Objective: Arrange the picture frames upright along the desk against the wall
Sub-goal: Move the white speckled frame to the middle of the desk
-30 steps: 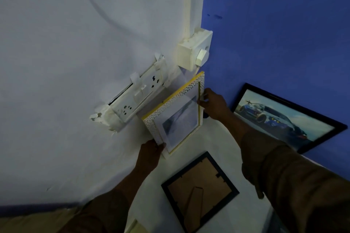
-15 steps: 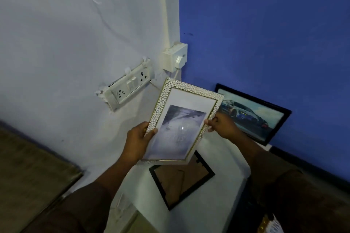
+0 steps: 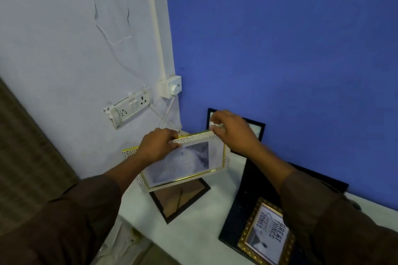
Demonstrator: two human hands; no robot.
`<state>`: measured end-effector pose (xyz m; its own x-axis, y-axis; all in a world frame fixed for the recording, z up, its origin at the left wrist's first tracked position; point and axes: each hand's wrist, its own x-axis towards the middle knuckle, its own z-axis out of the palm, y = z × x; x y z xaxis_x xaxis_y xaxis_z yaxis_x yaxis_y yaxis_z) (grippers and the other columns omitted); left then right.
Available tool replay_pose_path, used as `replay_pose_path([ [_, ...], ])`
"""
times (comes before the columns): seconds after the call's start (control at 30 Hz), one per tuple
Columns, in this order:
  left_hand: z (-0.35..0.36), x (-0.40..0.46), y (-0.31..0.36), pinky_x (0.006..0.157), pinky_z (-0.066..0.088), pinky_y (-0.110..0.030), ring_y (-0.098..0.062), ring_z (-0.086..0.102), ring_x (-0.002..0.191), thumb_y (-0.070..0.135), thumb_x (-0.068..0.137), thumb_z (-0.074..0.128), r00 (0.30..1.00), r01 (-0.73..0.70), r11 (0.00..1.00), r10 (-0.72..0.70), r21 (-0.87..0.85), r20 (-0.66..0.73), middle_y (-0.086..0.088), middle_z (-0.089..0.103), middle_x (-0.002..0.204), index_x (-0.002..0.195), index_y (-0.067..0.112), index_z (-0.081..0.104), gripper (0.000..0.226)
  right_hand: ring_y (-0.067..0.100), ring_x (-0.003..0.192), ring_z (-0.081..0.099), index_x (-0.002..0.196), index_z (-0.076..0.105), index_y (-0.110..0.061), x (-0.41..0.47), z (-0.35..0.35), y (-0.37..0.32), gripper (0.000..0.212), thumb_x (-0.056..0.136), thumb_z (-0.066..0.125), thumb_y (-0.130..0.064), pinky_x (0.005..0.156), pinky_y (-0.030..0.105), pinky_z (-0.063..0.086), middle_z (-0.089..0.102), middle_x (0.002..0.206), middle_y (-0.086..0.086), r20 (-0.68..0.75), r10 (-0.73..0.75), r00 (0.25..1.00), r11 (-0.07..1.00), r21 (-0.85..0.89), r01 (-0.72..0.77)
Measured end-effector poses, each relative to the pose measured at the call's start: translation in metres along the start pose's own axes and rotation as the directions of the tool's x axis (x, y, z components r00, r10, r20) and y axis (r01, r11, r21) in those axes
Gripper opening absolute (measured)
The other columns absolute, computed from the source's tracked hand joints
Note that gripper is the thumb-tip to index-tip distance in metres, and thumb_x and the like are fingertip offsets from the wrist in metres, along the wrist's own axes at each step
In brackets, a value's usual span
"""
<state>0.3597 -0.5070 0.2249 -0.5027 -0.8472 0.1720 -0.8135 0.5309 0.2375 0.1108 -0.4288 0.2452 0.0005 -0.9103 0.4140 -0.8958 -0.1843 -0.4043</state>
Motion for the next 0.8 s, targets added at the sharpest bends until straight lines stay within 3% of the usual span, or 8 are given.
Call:
replay_pose_path([
  [0.07,-0.006,-0.006,0.02,0.067,0.047,-0.032,-0.028,0.068,0.092,0.047,0.087,0.065,0.997,-0.075,0.996,0.074,0.053,0.026,-0.003,0.074,0.101,0.098,0.026,0.07,0.025,0.021,0.11,0.06,0.126,0.059,-0.025,-0.012,-0.009,-0.011,0.038,0.093,0.061,-0.045,0.084,0.035,0.05,0.061,0.126,0.001,0.136,-0.024,0.99,0.995,-0.095,0.037],
  [0.17,-0.017,-0.025,0.046,0.067,0.046,-0.032,-0.026,0.067,0.092,0.047,0.088,0.064,0.986,-0.168,0.983,0.167,0.071,0.032,-0.001,0.074,0.102,0.099,0.026,0.07,0.024,0.024,0.101,0.063,0.12,0.06,-0.026,-0.043,-0.014,-0.029,0.039,0.093,0.053,-0.055,0.075,0.036,0.051,0.065,0.119,0.001,0.264,0.003,0.964,0.966,-0.249,0.066],
  [0.37,-0.018,-0.073,0.063,0.068,0.046,-0.032,-0.025,0.067,0.095,0.045,0.089,0.063,0.969,-0.244,0.969,0.245,0.025,-0.033,0.0,0.073,0.105,0.106,0.03,0.066,0.023,0.025,0.087,0.068,0.102,0.063,-0.025,-0.1,-0.015,-0.05,0.033,0.098,0.047,-0.053,0.065,0.035,0.05,0.073,0.099,0.003,0.102,-0.003,0.995,0.942,-0.333,0.037],
  [0.5,0.002,-0.112,0.055,0.095,0.046,-0.034,-0.025,0.057,0.114,0.022,0.087,0.068,0.914,-0.34,0.915,0.267,-0.218,-0.304,-0.007,0.064,0.121,0.121,0.016,0.061,0.036,0.023,0.085,0.068,0.099,0.068,-0.026,-0.141,-0.017,-0.053,0.036,0.096,0.05,-0.057,0.062,0.031,0.045,0.074,0.095,0.0,-0.028,0.176,0.984,0.94,-0.293,-0.176],
  [0.57,0.015,-0.134,0.049,0.101,0.037,-0.029,-0.023,0.048,0.122,0.017,0.087,0.066,0.929,-0.268,0.897,0.144,-0.351,-0.342,-0.008,0.054,0.131,0.129,0.013,0.053,0.044,0.022,0.085,0.069,0.099,0.071,-0.026,-0.167,-0.019,-0.048,0.041,0.094,0.05,-0.061,0.066,0.035,0.052,0.075,0.093,-0.002,-0.094,0.318,0.943,0.912,-0.241,-0.332],
  [0.67,0.031,-0.162,0.05,0.096,0.044,-0.036,-0.025,0.05,0.115,0.019,0.087,0.067,0.964,-0.091,0.857,-0.053,-0.508,-0.262,-0.008,0.052,0.127,0.128,0.013,0.051,0.044,0.017,0.079,0.068,0.093,0.072,-0.028,-0.206,-0.034,-0.038,0.043,0.093,0.049,-0.064,0.066,0.035,0.054,0.073,0.087,-0.006,-0.173,0.503,0.847,0.849,-0.083,-0.522],
  [0.73,0.043,-0.171,0.057,0.08,0.045,-0.032,-0.02,0.054,0.101,0.024,0.085,0.067,0.986,0.056,0.803,-0.139,-0.593,-0.095,-0.003,0.054,0.112,0.119,0.011,0.055,0.038,0.015,0.073,0.066,0.081,0.069,-0.028,-0.225,-0.052,-0.033,0.044,0.092,0.049,-0.066,0.059,0.032,0.048,0.07,0.078,-0.008,-0.217,0.587,0.78,0.802,0.021,-0.597],
  [0.8,0.063,-0.167,0.06,0.07,0.048,-0.029,-0.019,0.064,0.094,0.039,0.075,0.071,0.976,0.216,0.717,-0.151,-0.662,0.156,0.002,0.063,0.1,0.113,0.008,0.058,0.051,0.015,0.069,0.063,0.069,0.062,-0.026,-0.24,-0.07,-0.031,0.045,0.092,0.052,-0.063,0.057,0.031,0.042,0.065,0.071,-0.008,-0.259,0.662,0.703,0.746,0.138,-0.651],
])
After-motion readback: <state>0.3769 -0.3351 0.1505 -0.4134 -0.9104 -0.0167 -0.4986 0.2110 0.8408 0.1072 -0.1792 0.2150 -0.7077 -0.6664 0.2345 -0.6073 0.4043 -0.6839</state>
